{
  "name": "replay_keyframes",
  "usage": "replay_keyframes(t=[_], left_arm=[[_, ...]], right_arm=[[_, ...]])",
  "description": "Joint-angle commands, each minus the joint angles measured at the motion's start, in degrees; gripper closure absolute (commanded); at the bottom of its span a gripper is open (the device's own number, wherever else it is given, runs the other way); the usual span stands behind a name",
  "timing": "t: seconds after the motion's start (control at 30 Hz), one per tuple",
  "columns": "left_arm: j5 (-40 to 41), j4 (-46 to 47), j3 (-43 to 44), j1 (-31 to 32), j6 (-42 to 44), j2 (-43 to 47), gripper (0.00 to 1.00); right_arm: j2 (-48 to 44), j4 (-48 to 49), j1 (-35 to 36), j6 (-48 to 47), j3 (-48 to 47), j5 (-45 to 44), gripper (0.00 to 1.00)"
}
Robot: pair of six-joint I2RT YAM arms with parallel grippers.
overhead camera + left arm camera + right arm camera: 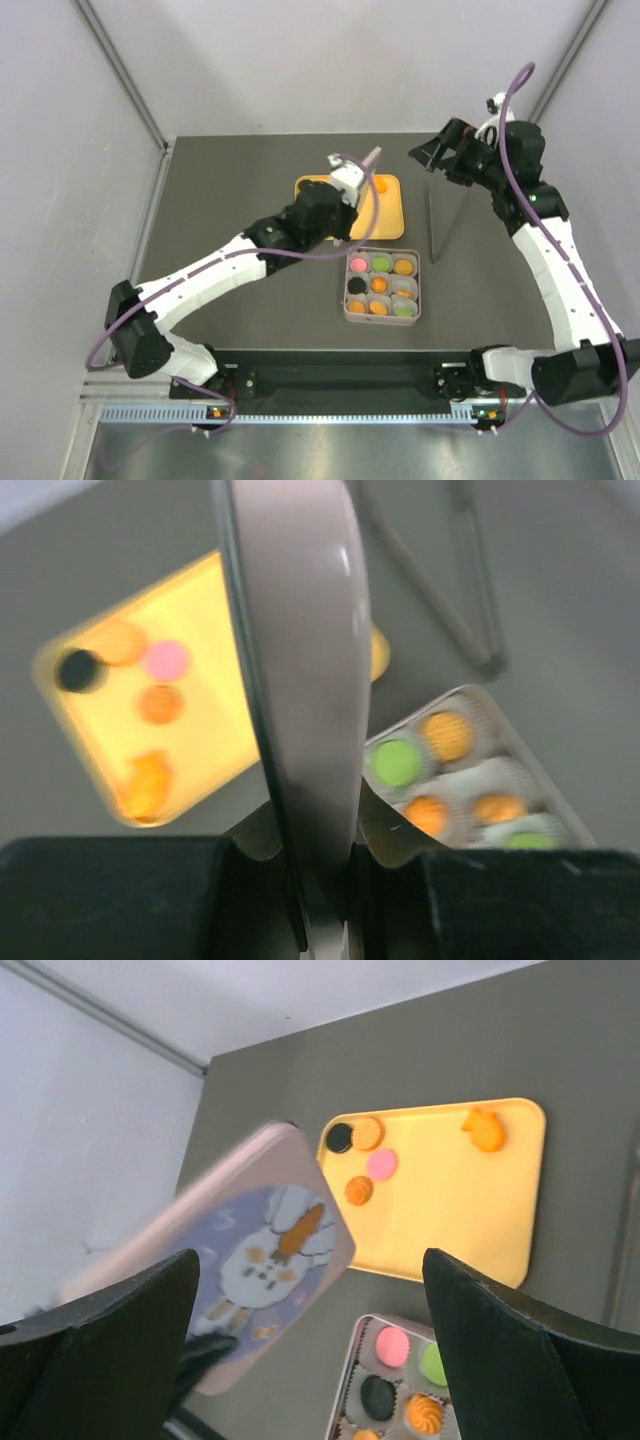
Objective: Pack the cookies
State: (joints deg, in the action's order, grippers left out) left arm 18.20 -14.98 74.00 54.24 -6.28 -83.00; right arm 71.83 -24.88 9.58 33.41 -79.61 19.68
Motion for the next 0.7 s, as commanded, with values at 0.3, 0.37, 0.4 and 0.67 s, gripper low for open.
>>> replay_keyframes(t=[0.3,0.37,0.4,0.67], left_arm=[[-51.6,30.2,-14.6,-16.9,-51.8,3.4,1.0],[-53.0,35.3,-17.0,-17.1,-56.1,2.4,1.0],[-53.4,37.7,-18.4,-17.1,-56.7,1.9,1.0],[-60.4,48.1,-24.0,-17.1,-62.3,-3.2,1.0]], right_arm=[[-10.6,10.1,-0.8,-3.6,24.7,-5.6,0.04],[-11.5,10.3,-0.9,-4.2,27.3,-6.2,0.04],[-11.7,10.6,-0.9,-4.3,28.2,-6.2,0.04],[-15.5,12.8,-0.6,-4.2,36.4,-7.3,0.04]])
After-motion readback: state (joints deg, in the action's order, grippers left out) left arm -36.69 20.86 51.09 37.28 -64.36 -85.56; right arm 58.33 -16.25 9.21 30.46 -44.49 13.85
